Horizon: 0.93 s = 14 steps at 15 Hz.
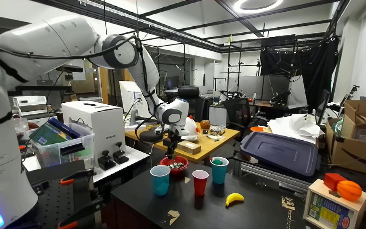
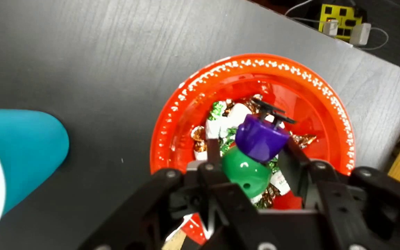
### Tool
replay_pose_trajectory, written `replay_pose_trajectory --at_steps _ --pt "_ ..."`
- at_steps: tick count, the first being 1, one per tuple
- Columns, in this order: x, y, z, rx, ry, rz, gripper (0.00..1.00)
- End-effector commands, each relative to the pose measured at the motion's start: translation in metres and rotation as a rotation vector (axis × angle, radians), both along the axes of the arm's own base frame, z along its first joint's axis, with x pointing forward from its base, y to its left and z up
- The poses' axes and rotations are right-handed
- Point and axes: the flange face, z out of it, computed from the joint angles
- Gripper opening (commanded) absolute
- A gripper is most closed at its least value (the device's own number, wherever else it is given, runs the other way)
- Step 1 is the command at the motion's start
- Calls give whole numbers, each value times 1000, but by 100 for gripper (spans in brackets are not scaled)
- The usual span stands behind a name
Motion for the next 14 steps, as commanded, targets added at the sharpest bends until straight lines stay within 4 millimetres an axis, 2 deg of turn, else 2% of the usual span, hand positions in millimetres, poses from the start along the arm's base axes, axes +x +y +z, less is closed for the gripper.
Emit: replay_pose_trajectory --at_steps 1,10,14 --pt "-25 -15 23 32 6 100 21" --pt "-70 -59 79 52 -122 331 21" --pt "-89 -83 90 70 -119 429 21"
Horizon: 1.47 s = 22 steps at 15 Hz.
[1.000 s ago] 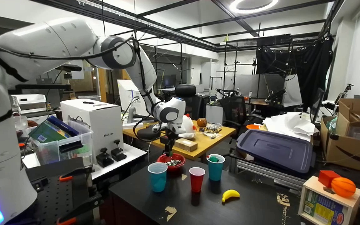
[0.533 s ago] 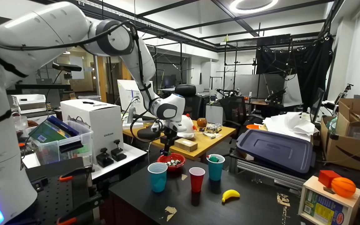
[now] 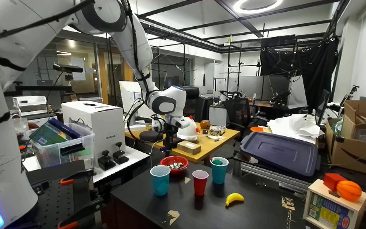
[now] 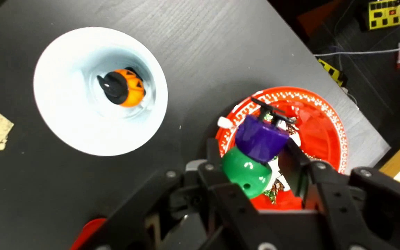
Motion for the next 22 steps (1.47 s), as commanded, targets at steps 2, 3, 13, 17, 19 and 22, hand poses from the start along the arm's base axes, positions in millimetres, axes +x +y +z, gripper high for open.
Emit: replay_pose_trajectory --at_steps 2,3,13,17,19,22 --pt "-30 -27 17 25 2 96 21" --pt "-34 -32 16 30 8 111 21" --pt "-45 -77 -15 51 122 175 21" --pt "-53 -81 -23 78 147 208 21" --pt "-54 -82 -26 83 153 218 72" --pt "-56 -81 -28 85 146 230 94"
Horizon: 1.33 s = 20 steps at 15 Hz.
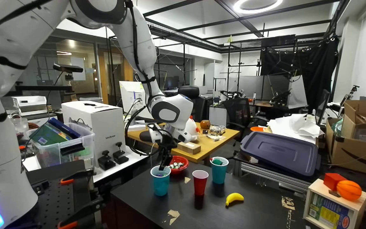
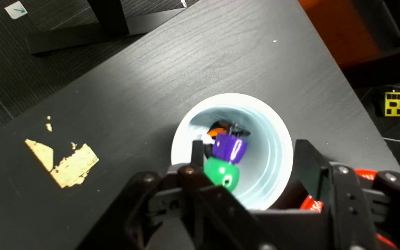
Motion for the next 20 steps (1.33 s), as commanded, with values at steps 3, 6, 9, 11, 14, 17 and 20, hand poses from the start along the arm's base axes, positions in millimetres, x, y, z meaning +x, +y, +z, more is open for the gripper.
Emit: replay_pose_trajectory --at_steps 3,6,9,11,14,17,20 --pt "-2 2 4 32 -11 13 100" --pt "-1 6 8 38 -34 36 100" --pt "-2 4 16 30 -68 85 100" --pt "0 2 24 8 -94 96 100" --pt "5 -3 41 -13 -132 100 100" --pt "12 -7 62 -34 -166 111 100" --pt "19 -13 81 -37 -195 119 100"
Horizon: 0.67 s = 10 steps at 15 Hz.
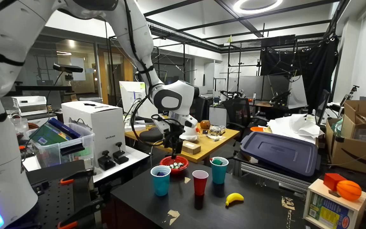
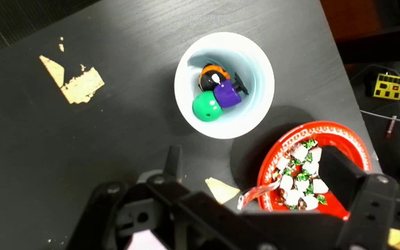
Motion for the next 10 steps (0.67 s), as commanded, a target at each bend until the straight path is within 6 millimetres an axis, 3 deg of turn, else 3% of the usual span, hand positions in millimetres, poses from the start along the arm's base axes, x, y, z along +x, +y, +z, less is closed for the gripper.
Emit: replay_pose_trajectory --at_steps 1,10 --pt "-3 -9 30 -11 -38 23 100" --pt "10 -47 72 -75 -81 119 100"
